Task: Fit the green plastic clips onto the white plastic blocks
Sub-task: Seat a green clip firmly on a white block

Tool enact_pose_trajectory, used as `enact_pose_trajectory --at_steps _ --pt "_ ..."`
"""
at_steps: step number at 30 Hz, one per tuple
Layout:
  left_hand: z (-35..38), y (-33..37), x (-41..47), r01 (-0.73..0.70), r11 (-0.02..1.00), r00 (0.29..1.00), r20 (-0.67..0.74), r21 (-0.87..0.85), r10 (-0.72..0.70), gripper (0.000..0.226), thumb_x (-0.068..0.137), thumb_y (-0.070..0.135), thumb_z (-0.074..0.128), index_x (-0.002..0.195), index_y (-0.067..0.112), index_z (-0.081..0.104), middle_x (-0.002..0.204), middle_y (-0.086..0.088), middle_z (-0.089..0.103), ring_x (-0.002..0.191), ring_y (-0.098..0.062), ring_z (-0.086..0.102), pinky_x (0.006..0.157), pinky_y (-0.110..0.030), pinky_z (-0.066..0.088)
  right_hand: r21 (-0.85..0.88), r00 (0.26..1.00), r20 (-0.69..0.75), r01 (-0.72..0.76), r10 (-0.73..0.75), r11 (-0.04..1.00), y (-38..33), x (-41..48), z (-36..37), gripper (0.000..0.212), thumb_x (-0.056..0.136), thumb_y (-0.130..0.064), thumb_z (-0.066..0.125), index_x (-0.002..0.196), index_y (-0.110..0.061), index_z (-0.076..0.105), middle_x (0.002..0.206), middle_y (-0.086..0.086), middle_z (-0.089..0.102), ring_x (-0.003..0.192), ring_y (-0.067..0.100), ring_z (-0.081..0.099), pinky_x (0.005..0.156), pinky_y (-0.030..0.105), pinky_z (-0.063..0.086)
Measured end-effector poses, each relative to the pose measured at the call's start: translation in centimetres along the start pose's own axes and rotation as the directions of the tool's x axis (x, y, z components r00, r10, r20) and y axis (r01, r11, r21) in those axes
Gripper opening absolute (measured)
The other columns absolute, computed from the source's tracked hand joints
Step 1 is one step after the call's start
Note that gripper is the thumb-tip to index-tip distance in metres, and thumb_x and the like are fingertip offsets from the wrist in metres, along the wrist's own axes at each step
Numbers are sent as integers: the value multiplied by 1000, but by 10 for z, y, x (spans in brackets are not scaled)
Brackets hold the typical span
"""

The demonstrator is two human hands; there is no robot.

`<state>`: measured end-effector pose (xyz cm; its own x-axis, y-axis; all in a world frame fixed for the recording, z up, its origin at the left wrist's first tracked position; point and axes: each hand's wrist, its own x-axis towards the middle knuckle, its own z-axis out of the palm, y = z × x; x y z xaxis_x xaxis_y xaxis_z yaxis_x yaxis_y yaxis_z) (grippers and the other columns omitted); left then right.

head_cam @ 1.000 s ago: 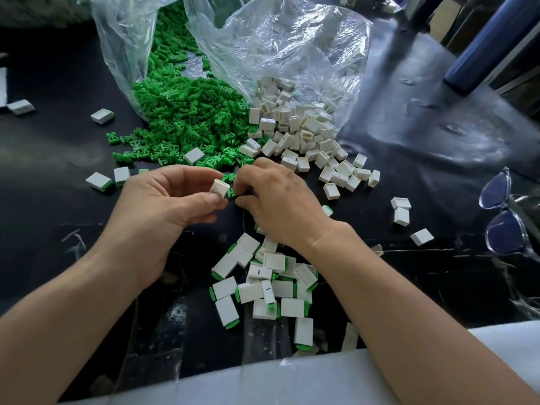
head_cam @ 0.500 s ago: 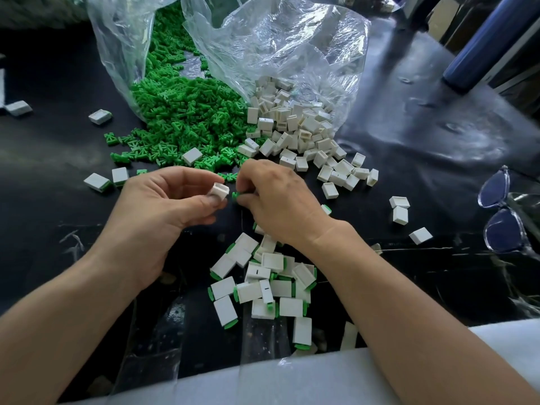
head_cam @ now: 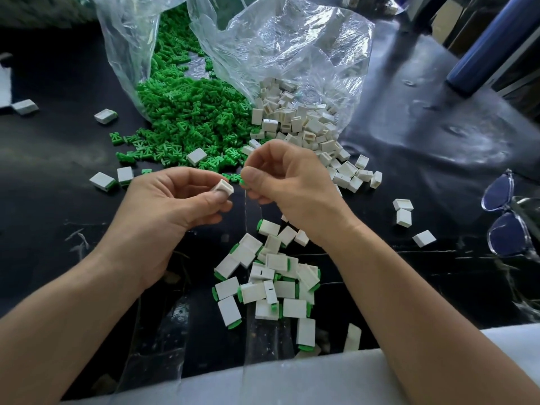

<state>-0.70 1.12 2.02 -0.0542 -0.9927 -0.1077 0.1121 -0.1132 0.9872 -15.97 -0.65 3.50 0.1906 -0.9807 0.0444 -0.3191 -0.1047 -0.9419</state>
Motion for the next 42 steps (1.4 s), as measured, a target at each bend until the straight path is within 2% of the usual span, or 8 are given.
enact_pose_trajectory --at_steps 3,8,13,24,29,33,37,42 --pt "0 0 0 2 1000 1000 8 17 -2 23 56 18 67 77 10 67 68 -3 72 61 -11 68 53 -17 53 4 1000 -1 31 -31 1000 -2 -2 0 19 82 -7 66 71 -19 57 68 -4 56 66 9 53 67 29 48" --pt "1 -1 -1 4 1000 1000 20 25 -4 21 57 17 67 76 9 67 67 -3 72 60 -11 68 53 -16 53 77 1000 -4 11 -11 997 -2 -3 -1 17 84 -2 63 74 -15 59 65 2 59 60 11 56 59 23 52" --pt "0 -1 -1 6 1000 1000 20 30 -6 22 54 18 68 74 10 68 66 -4 71 59 -12 68 52 -17 53 48 999 41 12 -14 999 -2 -3 0 19 85 -3 63 73 -17 58 66 1 60 60 11 58 59 22 54" --pt "2 0 -3 -36 993 999 0 115 37 17 58 17 69 74 10 68 60 -2 69 52 -7 63 48 -15 50 -50 995 100 31 -26 998 1 -2 0 24 84 -3 63 70 -21 56 62 0 58 60 13 56 63 34 53" --pt "4 1 -5 -85 977 996 9 194 85 12 63 16 69 74 12 69 57 0 68 49 -5 62 46 -13 48 -99 992 124 40 -28 994 1 -3 -2 25 84 -3 63 69 -22 56 61 -2 57 57 10 54 64 31 51" --pt "3 2 -4 -110 978 994 -1 179 111 13 61 18 69 74 14 69 57 1 68 49 -4 61 47 -13 48 -108 991 131 1 13 994 1 -3 -1 21 88 -11 59 71 -24 57 63 -4 59 60 10 56 63 28 52" --pt "1 0 -3 -76 985 997 8 156 75 16 61 19 68 75 12 68 60 -1 69 52 -6 63 48 -14 50 -213 990 141 33 -2 976 0 -5 1 27 91 -17 55 67 -29 53 63 -7 57 68 19 59 72 42 53" --pt "1 1 -4 -13 996 998 59 91 8 18 62 20 64 74 7 67 65 -8 71 52 -14 65 45 -17 50 -250 990 136 59 -26 966 -3 -6 1 29 91 -15 54 66 -28 49 64 -4 54 65 16 52 71 41 50"
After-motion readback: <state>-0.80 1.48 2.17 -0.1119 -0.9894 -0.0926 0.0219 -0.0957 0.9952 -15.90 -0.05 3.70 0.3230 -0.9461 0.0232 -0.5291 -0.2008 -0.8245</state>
